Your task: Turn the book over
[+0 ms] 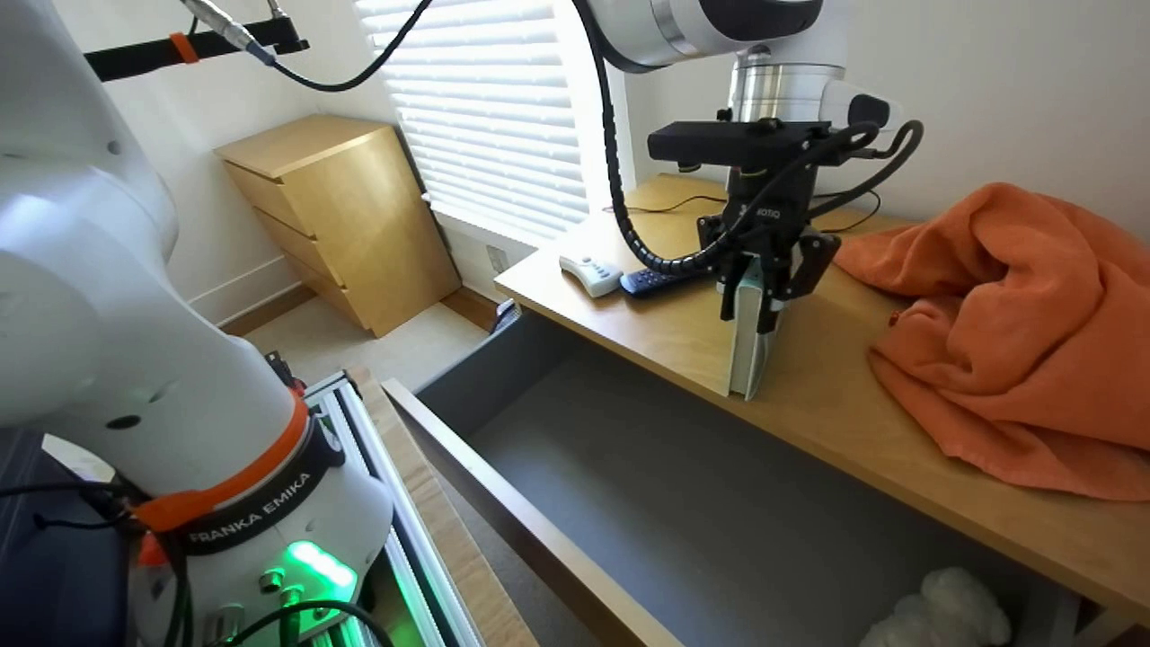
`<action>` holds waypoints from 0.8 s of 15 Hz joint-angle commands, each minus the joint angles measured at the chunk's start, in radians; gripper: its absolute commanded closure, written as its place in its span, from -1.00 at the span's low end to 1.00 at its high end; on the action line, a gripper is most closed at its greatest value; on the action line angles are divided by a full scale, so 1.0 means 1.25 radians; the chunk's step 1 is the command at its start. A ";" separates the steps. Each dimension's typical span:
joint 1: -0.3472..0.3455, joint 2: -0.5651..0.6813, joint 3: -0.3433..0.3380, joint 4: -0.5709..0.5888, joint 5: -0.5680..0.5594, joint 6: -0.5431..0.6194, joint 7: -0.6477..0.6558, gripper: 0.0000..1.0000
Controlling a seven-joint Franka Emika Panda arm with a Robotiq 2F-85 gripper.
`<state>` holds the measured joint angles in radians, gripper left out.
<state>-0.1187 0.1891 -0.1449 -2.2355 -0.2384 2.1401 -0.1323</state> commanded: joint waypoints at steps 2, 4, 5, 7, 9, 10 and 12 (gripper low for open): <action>0.013 -0.006 0.006 -0.041 -0.045 0.065 0.073 0.65; 0.016 -0.012 0.009 -0.054 -0.049 0.098 0.077 0.65; 0.018 -0.013 0.010 -0.057 -0.051 0.110 0.079 0.65; 0.031 -0.015 0.003 -0.065 -0.105 0.133 0.123 0.65; 0.044 -0.014 -0.001 -0.071 -0.173 0.142 0.177 0.65; 0.051 -0.013 -0.004 -0.071 -0.210 0.138 0.207 0.65; 0.062 -0.016 -0.004 -0.075 -0.272 0.119 0.255 0.65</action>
<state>-0.0660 0.1863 -0.1355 -2.2926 -0.4669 2.2843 0.0876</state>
